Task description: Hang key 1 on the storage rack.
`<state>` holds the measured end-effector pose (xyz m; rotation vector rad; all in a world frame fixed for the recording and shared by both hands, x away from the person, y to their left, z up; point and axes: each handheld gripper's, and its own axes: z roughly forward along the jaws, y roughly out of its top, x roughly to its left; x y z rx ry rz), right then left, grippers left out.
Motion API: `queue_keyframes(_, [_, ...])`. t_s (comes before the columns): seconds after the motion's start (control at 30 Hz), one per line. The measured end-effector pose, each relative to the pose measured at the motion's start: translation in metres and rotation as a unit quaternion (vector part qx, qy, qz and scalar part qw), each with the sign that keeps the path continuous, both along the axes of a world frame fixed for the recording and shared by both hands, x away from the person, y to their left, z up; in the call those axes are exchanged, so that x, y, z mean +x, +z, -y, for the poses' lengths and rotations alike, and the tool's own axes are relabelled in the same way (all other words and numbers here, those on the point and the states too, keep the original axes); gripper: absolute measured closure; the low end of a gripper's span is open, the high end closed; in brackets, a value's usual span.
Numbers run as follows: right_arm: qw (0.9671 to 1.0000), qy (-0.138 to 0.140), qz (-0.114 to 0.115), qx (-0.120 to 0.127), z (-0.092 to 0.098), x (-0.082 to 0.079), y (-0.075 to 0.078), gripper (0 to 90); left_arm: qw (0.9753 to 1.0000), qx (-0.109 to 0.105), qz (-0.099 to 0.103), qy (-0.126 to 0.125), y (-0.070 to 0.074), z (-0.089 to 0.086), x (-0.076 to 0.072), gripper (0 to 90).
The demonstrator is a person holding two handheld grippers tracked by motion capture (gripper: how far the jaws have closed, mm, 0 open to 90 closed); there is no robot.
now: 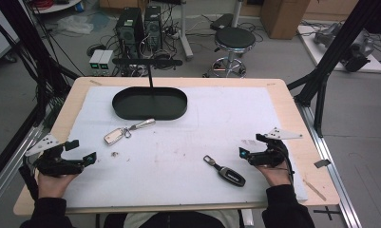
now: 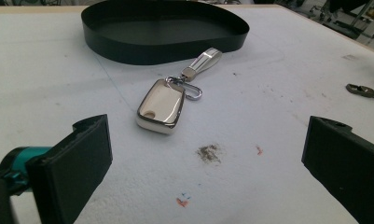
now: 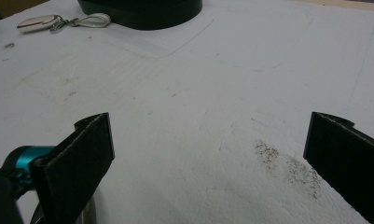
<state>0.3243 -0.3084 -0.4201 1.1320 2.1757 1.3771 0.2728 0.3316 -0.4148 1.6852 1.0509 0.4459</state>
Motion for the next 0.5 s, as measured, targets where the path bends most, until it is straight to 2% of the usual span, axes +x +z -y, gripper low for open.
queue_keyframes(0.5, [0.9999,-0.012,0.001,0.002,0.0052,-0.0044,0.0,0.8,0.9997,0.018,-0.015,-0.009,-0.0022,0.0055,0.0064,2.0])
